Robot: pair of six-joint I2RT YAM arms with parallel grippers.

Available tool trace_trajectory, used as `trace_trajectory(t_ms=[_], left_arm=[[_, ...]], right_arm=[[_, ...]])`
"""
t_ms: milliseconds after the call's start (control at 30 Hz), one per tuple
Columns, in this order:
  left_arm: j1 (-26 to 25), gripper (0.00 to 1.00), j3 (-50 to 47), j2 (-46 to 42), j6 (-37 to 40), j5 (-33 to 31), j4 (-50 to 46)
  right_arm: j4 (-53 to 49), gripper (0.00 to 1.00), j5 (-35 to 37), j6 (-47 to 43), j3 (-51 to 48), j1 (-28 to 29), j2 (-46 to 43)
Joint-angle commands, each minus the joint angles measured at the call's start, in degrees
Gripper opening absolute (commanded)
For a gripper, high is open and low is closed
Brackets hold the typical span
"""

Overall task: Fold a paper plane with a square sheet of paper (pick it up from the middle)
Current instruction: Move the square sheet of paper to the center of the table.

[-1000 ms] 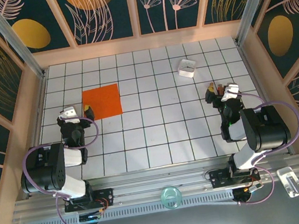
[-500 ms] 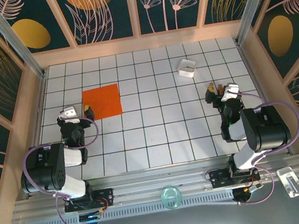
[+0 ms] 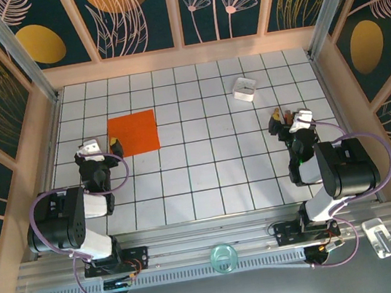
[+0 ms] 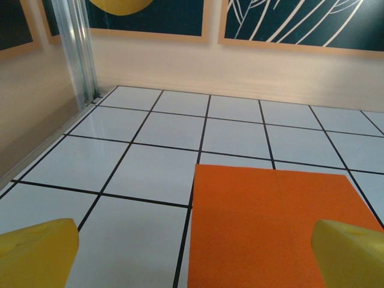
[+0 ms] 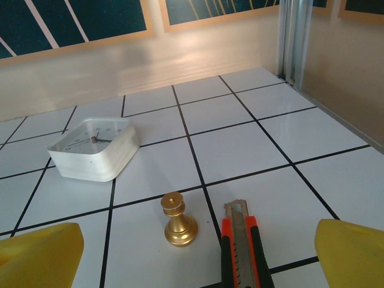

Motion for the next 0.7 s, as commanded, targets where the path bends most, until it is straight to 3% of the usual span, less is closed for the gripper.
trace_trajectory(t_ms=[0,167,267,400,500,567,667], left_arm=[[0.3,0.99,-0.87,-4.33,-1.25,-4.36,1.26],[0.32,0.99,4.31,-16.61,-9.87,-13.55,-20.96],[0.3,0.99,6.35,-20.38,-16.01,-6.3,-28.85],[0.05,0.99,11.62,-24.24,-27.03,3.21,-45.54],[-5.85,0.99,16.96,-23.6,-27.62,3.52,-59.34],[-10.21,0.99,21.33,-20.92,-26.84,1.5,-68.97],[-13.46,0.99,25.63,-15.5,-26.32,1.22,-77.86]], right_arm=[[-1.26,0.99,2.6,-2.17,1.07,1.16,-3.33],[-23.56,0.99,8.94,3.43,8.51,0.91,-17.6],[-42.27,0.99,15.29,13.81,15.38,-0.02,-22.54],[-56.19,0.98,4.72,19.59,19.04,0.87,-26.64],[-61.63,0.99,1.92,20.19,19.7,9.29,-28.82],[-65.36,0.98,5.87,18.41,21.6,17.59,-28.67],[-68.31,0.99,7.22,18.59,24.36,24.93,-26.28]])
